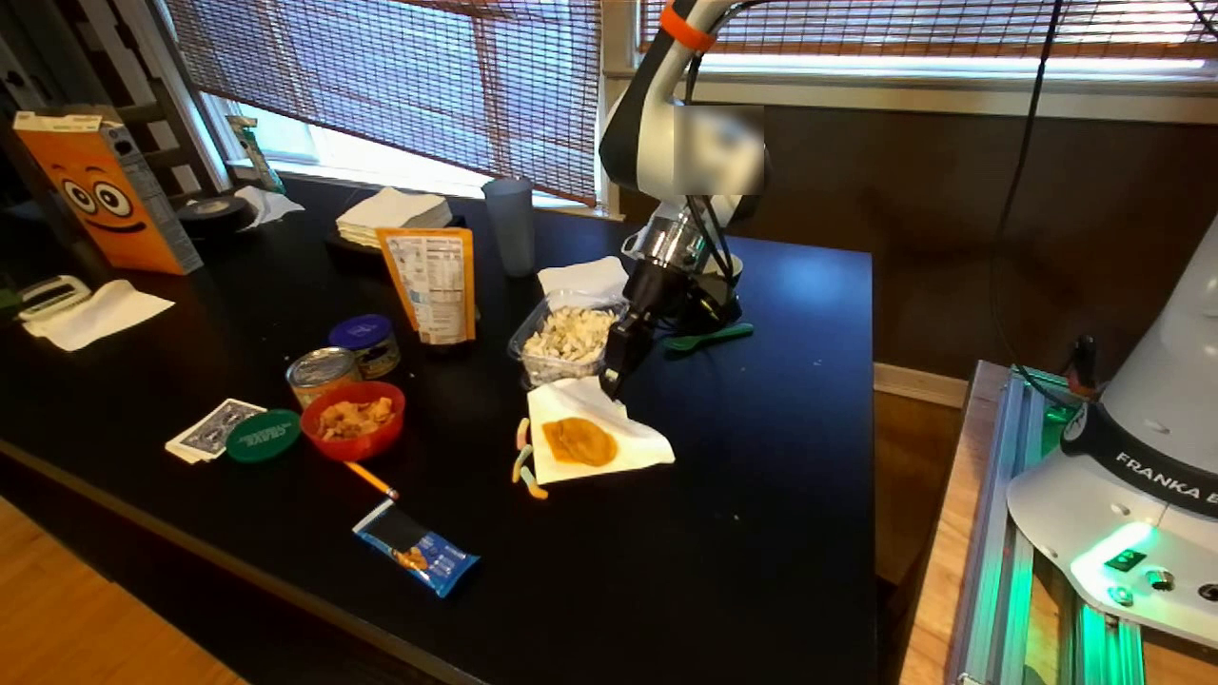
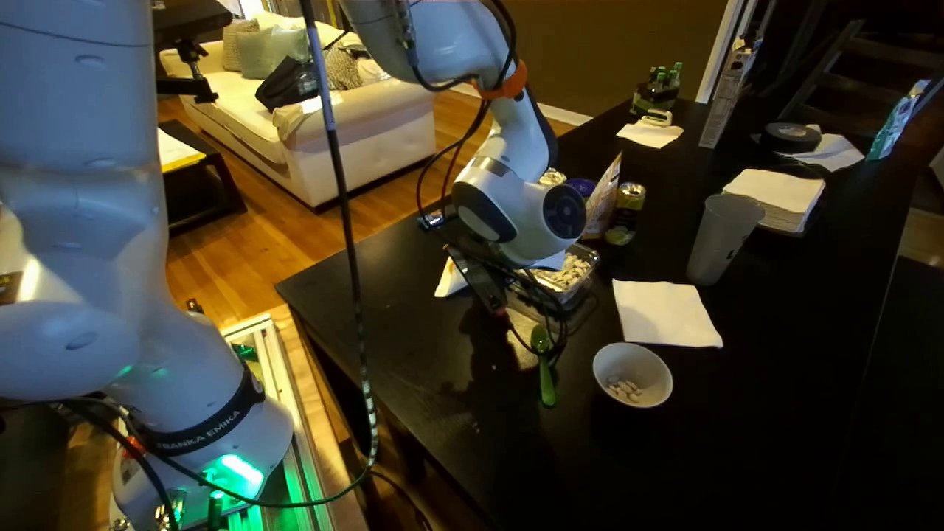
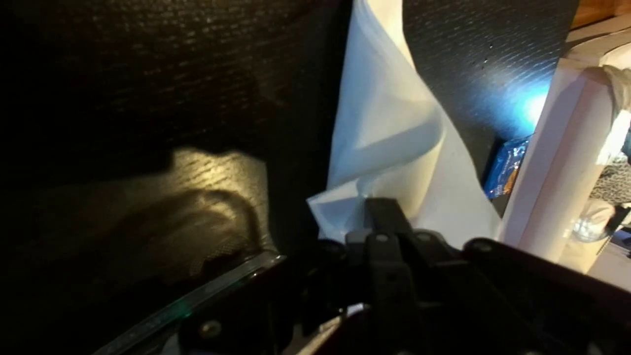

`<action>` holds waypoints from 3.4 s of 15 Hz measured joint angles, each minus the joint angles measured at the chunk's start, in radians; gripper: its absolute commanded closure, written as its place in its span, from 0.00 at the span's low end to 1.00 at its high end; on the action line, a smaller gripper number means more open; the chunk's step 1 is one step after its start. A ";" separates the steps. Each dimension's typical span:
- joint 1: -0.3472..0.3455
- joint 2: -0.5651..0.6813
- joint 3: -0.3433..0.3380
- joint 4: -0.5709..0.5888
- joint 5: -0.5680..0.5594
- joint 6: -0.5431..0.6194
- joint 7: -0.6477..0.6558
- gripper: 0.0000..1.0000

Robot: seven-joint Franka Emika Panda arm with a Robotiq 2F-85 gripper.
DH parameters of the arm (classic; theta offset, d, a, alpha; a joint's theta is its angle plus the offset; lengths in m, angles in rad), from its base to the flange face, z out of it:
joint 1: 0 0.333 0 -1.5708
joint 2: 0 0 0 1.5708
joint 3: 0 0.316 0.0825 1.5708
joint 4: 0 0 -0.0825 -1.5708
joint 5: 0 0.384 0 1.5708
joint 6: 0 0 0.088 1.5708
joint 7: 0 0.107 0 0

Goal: Pick up the pastry on the table

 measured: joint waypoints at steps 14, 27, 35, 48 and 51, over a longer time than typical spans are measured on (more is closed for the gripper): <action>0.058 -0.001 0.021 0.009 -0.001 -0.126 -0.010 0.00; 0.059 -0.180 -0.044 -0.091 -0.004 -0.011 0.129 0.00; 0.058 -0.205 -0.063 -0.185 -0.107 0.240 0.343 0.00; 0.126 -0.056 -0.085 -0.157 -0.292 0.517 0.550 0.00; 0.134 -0.039 -0.080 -0.123 -0.292 0.517 0.549 0.00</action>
